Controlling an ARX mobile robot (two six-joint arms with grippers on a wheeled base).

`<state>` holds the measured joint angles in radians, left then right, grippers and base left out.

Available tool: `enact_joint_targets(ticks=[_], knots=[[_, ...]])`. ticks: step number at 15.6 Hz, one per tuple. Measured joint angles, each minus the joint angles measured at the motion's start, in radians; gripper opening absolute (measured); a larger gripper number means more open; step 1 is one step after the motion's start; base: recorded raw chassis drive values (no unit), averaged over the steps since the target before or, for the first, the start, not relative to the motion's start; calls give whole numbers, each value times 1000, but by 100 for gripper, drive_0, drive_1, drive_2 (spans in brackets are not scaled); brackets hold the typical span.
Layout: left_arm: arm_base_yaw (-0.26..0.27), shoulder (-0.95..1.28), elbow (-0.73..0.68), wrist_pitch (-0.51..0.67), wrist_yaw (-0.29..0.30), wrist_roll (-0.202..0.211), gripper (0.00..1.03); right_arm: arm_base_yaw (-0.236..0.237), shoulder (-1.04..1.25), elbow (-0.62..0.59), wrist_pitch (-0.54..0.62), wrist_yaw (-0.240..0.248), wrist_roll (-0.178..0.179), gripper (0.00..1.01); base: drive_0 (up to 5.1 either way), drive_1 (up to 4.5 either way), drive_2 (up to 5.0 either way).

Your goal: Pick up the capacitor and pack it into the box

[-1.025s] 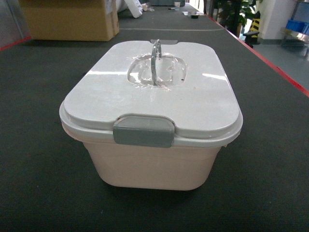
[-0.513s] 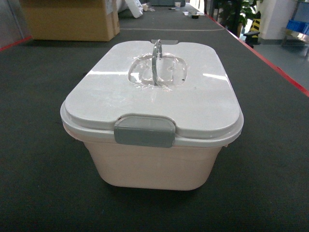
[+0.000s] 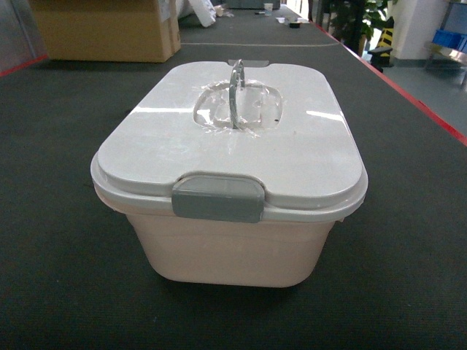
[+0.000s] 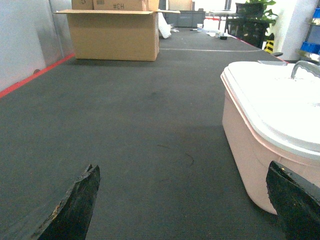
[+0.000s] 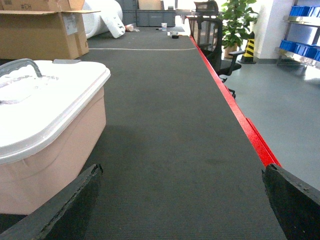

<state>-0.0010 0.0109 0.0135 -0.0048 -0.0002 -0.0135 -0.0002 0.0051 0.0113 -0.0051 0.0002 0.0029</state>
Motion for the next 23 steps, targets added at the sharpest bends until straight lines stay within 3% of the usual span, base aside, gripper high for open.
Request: enact_joint_targets(ticks=[23], knots=[[0,0,0,0,0,0,98,0,0,0,0,0,0,98,0,0,0]])
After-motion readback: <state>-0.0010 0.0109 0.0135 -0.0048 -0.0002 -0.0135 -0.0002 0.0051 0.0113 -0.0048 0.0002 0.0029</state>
